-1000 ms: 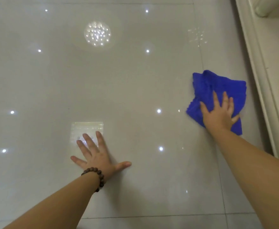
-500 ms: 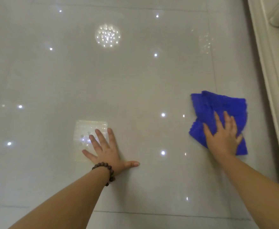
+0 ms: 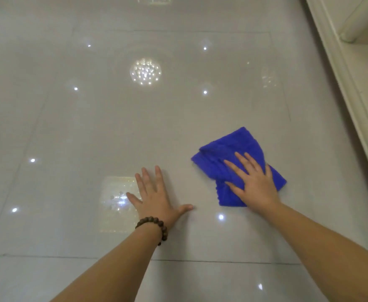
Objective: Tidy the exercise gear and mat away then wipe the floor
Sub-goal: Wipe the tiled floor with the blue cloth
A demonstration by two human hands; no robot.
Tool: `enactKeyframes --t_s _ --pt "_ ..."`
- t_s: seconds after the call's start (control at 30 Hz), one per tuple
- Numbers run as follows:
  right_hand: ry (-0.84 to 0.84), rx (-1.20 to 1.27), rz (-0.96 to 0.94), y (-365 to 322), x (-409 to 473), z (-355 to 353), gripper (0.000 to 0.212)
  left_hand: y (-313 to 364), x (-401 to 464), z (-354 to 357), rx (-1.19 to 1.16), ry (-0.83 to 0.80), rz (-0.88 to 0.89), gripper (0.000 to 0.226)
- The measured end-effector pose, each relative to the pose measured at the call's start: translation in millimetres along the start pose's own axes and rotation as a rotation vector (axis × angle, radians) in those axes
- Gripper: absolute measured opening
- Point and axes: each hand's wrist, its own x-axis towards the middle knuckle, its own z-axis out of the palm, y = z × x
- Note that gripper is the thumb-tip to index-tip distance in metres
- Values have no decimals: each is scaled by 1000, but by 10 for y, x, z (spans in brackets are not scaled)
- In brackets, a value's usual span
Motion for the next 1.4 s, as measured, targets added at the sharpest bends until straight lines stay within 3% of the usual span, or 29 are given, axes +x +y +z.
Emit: enactKeyframes --t_s 0.03,0.13,0.17,0.2,0.23,0.3,0.37,0.4,0.47,0.53,0.63,0.7,0.73,0.8,0.87,0.93,0.97,1.03,1.13,1.2,1.23,1.3,1.4 --pt "10 31 172 299 -138 -60 61 -46 -108 80 32 3 -10 141" --pt "47 241 979 647 -429 -192 63 -157 -371 328 78 -72 -21 142" --pt "46 280 1126 509 -405 -187 63 -187 -389 377 92 -78 -12 142" --pt "37 263 1126 274 -353 -164 63 -205 -387 406 100 -77 -4 141" --pt "52 206 982 -5 -296 -100 61 -217 -383 415 100 -80 0 141" --pt "115 99 470 -660 -233 64 60 -244 -365 406 97 -87 11 141" --pt "50 -6 -25 -1183 -347 153 62 -275 -376 394 112 -84 25 141" --pt "13 -26 -162 -1235 -413 165 62 -295 -384 389 118 -79 35 142" --pt "6 -31 -173 -915 -496 121 62 -329 -396 373 120 -79 50 139" --pt "17 -18 114 -308 -740 92 63 -342 -396 375 114 -79 55 138" --pt "4 166 775 494 -1163 -120 62 -379 -392 374 100 -83 92 136" --pt "-14 255 1098 459 -1250 -186 66 -412 -401 375 62 -84 114 134" --pt "-11 260 1141 246 -1199 -177 65 -428 -405 383 42 -71 123 132" --pt "14 206 916 -352 -1058 -30 61 -452 -415 389 8 -41 132 128" --pt "53 112 445 -977 -1015 136 59 -483 -424 393 -27 -6 145 124" --pt "-13 19 33 -1180 -1072 193 61 -549 -458 386 -75 44 157 121" --pt "-51 4 -60 -1078 -1091 172 61 -608 -484 377 -95 74 150 120" --pt "-55 10 -5 -695 -1185 127 61 -799 -551 356 -98 140 92 118" --pt "-42 111 454 -242 -1323 15 63 -1203 -663 336 -31 230 -48 118" --pt "-54 156 695 -359 -1292 -36 65 -1464 -765 340 -23 267 -153 119" --pt "-56 153 724 -563 -1250 -27 65 -1581 -821 357 -39 284 -203 119" --pt "-31 84 507 -1100 -1212 84 64 -1784 -939 406 -64 297 -290 120" --pt "-25 17 -269 -1870 -1250 266 63 -2077 -1105 492 -115 295 -413 121"
